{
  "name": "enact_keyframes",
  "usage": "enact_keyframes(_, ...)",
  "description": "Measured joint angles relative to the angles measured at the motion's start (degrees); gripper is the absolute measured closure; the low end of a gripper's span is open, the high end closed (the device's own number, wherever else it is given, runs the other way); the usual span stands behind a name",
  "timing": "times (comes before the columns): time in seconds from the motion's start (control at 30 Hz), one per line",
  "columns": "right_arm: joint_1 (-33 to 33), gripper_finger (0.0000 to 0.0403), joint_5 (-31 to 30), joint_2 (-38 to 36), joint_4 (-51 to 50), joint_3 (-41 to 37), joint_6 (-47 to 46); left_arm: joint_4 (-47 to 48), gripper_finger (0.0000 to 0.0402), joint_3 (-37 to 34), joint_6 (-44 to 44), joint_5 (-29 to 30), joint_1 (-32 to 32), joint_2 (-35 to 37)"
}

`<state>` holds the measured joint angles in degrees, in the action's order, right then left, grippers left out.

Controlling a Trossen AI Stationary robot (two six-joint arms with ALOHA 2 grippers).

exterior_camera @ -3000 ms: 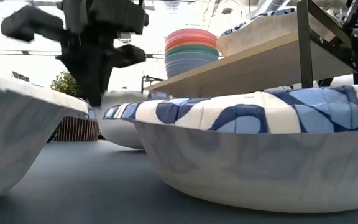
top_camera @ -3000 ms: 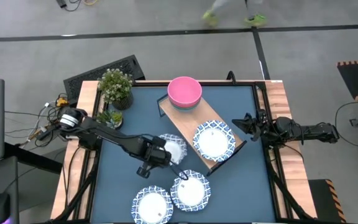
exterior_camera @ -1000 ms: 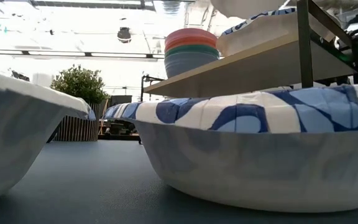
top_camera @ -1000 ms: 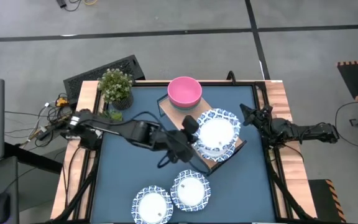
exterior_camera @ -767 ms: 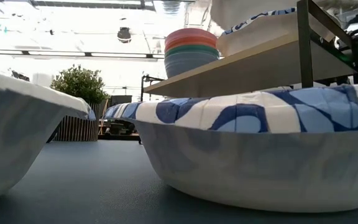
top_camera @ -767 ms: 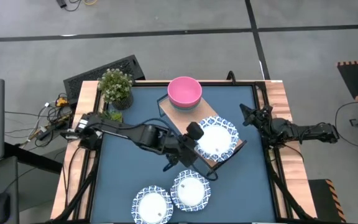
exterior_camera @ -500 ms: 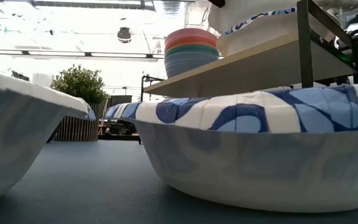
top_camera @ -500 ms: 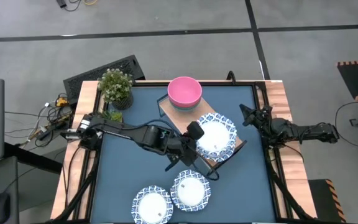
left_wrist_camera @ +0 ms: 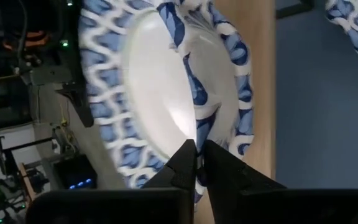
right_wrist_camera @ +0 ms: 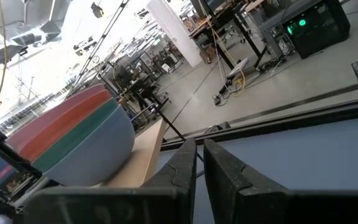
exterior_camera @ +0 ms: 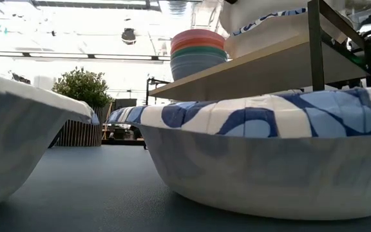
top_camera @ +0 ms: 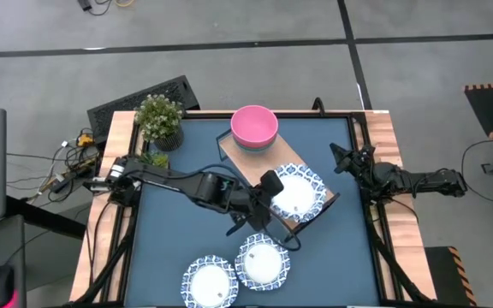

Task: Place and stack plates onto a shelf
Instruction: Stack the white and blue plate on the shelf

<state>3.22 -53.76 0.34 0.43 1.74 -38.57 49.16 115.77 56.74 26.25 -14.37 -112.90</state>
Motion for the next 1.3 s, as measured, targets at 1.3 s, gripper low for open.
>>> enact_keyframes(1.3, 0.06, 0.0345, 1.51, 0.02, -0.02, -0.07, -0.42, -4.26, 0.0401, 0.7, -70.3, 25.25, -7.11, 2.7)
